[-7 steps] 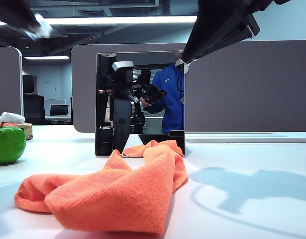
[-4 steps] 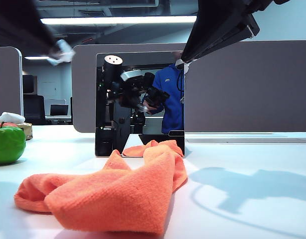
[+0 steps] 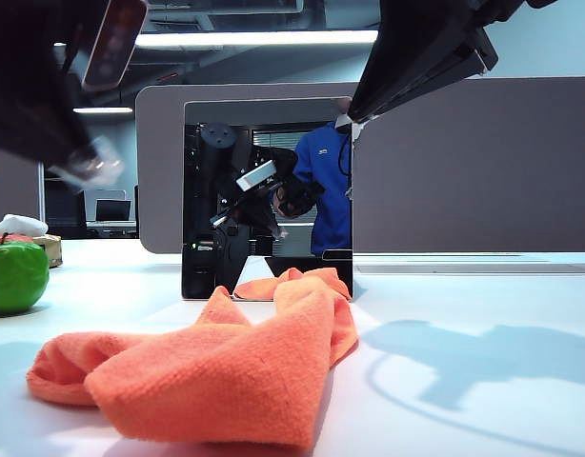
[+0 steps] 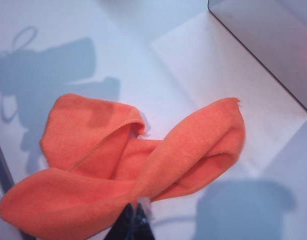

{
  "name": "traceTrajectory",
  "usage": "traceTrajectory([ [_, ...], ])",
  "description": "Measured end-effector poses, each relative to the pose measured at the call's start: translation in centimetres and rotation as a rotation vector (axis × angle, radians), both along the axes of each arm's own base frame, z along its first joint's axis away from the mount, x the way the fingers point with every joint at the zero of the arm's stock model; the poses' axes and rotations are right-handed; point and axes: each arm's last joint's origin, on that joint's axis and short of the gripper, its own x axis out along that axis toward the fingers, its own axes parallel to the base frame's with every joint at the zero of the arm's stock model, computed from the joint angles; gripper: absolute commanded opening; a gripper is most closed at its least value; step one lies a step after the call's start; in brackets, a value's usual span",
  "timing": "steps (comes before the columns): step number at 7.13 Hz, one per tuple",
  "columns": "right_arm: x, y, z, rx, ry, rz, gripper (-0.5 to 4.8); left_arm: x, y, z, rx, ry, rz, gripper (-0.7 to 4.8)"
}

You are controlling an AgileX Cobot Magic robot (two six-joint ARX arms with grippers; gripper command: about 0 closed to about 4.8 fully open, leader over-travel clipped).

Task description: Pick up the cloth from the table and use it to cover the mirror.

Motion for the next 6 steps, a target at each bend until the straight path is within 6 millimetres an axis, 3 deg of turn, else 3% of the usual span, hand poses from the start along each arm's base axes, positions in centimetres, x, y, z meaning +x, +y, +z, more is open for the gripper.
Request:
traceTrajectory([
  [1,0.0,0.0,0.0,-0.001,-0.001,-0.001,-0.01,-0.1,0.1,-0.1,0.005,0.012,0.000,0.67],
  [2,0.0,0.0,-0.1,-0.004,0.000,-0.003,-0.01,-0.3,0.1,-0.2,-0.015,0.047,-0.017,0.68],
  [4,1.6,0.9,-1.8,-0.043,0.053,-0.098,0.00,0.1,-0.2,0.1,-0.047,0.007,-0.021,0.99],
  [6,3.3,2.1,-3.8,-0.011,0.132,-0.181,1.80,1.8,-0.6,0.7,0.000,-0.188,0.135,0.99],
])
